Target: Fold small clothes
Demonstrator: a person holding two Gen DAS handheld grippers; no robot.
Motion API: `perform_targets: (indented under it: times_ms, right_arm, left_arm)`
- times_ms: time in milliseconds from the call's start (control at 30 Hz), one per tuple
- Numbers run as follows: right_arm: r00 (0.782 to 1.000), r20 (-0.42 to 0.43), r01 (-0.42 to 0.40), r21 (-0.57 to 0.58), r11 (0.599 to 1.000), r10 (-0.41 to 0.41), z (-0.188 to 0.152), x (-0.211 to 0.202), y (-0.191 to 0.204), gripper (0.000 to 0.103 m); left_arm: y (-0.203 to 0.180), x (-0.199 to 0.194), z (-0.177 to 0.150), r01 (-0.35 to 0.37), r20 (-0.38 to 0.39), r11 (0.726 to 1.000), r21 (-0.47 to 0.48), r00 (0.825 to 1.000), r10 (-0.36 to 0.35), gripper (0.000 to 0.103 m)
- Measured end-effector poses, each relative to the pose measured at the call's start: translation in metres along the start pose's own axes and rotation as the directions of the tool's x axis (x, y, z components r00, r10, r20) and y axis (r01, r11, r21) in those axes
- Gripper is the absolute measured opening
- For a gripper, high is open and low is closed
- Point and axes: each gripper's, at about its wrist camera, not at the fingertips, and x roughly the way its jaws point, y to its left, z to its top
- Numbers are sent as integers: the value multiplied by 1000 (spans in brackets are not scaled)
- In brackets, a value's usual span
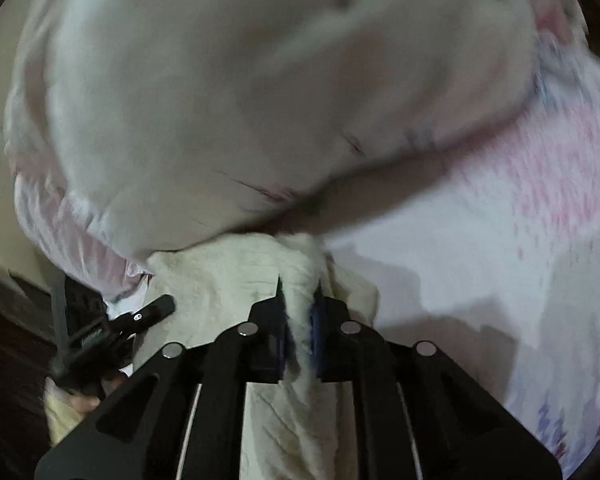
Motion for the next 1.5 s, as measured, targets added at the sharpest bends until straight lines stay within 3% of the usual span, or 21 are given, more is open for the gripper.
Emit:
perform_targets:
  times_ms: [33, 100, 200, 333, 367, 433, 467, 500, 533, 700, 767, 800, 900, 967, 1067, 1167, 1233, 1433, 1500]
  right_arm:
    - [999, 43, 10, -37, 999, -8, 0, -6, 6, 8]
    - [989, 104, 109, -69, 992, -101, 2, -15, 7, 7]
    - [983, 30, 179, 17, 984, -180, 3, 3, -13, 7]
    - [972, -36, 234, 23, 972, -233, -2, 23, -18, 14]
    - [975, -35, 221, 20, 975, -220, -2, 19, -15, 18]
    - [983, -25, 183, 38, 982, -182, -3, 3, -13, 44]
    - [989, -16, 148, 50, 988, -148, -6, -8, -13, 50]
    - [995, -7, 99, 57, 993, -99, -12, -21, -13, 56]
    - [997, -5, 77, 59, 995, -77, -16, -28, -14, 57]
    - [999, -44, 1, 44, 999, 1, -57, -55, -15, 56]
    - [998, -63, 4, 22, 1000, -3, -69, -53, -13, 42]
    - [997, -71, 10, -8, 1000, -11, -76, -49, -9, 10]
    - [995, -20, 98, -40, 994, -99, -75, -50, 0, 7]
    - [990, 18, 138, 12, 990, -138, -75, -53, -5, 7]
    - [988, -7, 152, 41, 988, -151, -80, -50, -10, 8]
    - [996, -14, 93, 72, 993, -92, -88, -59, -6, 24]
    - [998, -13, 66, 82, 994, -65, -94, -68, -8, 42]
    - [998, -30, 63, 63, 996, -61, -116, -89, -15, 42]
    - [997, -35, 69, 55, 996, -67, -120, -89, -16, 35]
  left_arm:
    - [1, -3, -1, 9, 16, 1000, 17, 1000, -9, 25]
    - [7, -11, -2, -7, 47, 1000, 30, 999, 5, 17]
    - [20, -11, -4, -16, 68, 999, -32, 998, 19, 15]
    - [17, -9, -2, -31, 56, 999, -19, 998, 32, 17]
    - [14, -10, -2, -25, 52, 1000, -11, 998, 25, 20]
    - [3, -12, -1, -12, 62, 1000, 0, 998, 12, 24]
    - [2, -19, -4, -6, 67, 1000, 7, 998, 6, 35]
    - [1, -25, -7, -2, 67, 1000, 18, 998, 1, 54]
    - [0, -33, -14, -3, 68, 999, 33, 998, 1, 62]
    - [2, -61, -51, 23, 33, 995, 94, 999, -27, 67]
    - [0, -62, -66, 24, 8, 993, 114, 1000, -25, 67]
    - [-2, -59, -72, 23, 1, 993, 117, 1000, -24, 67]
    - [-4, -56, -83, 2, -8, 989, 147, 1000, -1, 68]
    - [-7, -61, -88, -15, 2, 986, 166, 1000, 15, 68]
    - [-14, -65, -97, -57, 23, 977, 204, 998, 53, 68]
    - [-19, -67, -110, -95, 43, 965, 246, 995, 87, 72]
    - [-22, -64, -114, -120, 42, 958, 262, 993, 113, 74]
    - [-31, -54, -125, -193, 56, 928, 318, 981, 185, 75]
    - [-33, -53, -127, -220, 71, 916, 335, 976, 208, 77]
